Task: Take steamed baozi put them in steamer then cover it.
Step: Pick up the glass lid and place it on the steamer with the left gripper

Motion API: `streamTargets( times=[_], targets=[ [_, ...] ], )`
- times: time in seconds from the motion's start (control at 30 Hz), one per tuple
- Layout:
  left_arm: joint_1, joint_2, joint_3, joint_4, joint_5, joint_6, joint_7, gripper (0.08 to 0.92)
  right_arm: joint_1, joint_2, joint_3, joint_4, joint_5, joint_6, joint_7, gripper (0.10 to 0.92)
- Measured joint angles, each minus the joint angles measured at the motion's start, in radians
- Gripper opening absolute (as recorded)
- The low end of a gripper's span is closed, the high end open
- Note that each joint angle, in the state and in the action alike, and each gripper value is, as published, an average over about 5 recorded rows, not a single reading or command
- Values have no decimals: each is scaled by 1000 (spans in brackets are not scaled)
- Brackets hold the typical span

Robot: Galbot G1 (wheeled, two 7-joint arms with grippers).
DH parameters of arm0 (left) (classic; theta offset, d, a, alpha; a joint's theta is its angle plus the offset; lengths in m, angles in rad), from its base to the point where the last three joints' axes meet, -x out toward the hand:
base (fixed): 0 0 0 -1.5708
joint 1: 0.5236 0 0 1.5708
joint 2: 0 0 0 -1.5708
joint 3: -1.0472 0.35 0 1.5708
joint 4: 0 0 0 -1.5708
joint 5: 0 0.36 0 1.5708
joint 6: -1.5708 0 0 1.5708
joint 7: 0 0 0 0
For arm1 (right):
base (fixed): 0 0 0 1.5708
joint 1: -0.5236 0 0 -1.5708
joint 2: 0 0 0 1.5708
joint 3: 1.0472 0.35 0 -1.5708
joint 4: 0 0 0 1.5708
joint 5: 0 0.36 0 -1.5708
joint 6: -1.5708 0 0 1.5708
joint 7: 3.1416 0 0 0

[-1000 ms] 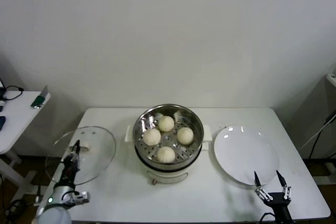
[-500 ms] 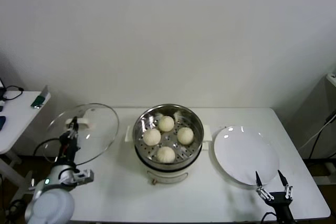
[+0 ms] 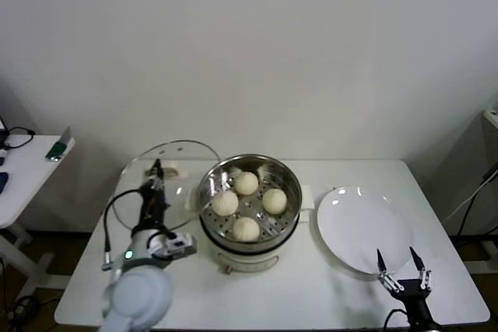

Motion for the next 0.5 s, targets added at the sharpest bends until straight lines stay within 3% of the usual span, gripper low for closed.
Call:
streamTargets(
  times=[0.27, 0.5],
  targets=[
    [-74, -134, 161, 57, 156, 25, 29, 141, 14, -6, 1, -13, 2, 17, -1, 823],
    [-100, -210, 262, 127, 248, 50, 38, 141, 20, -17, 4, -25, 11, 35, -1, 823]
  ],
)
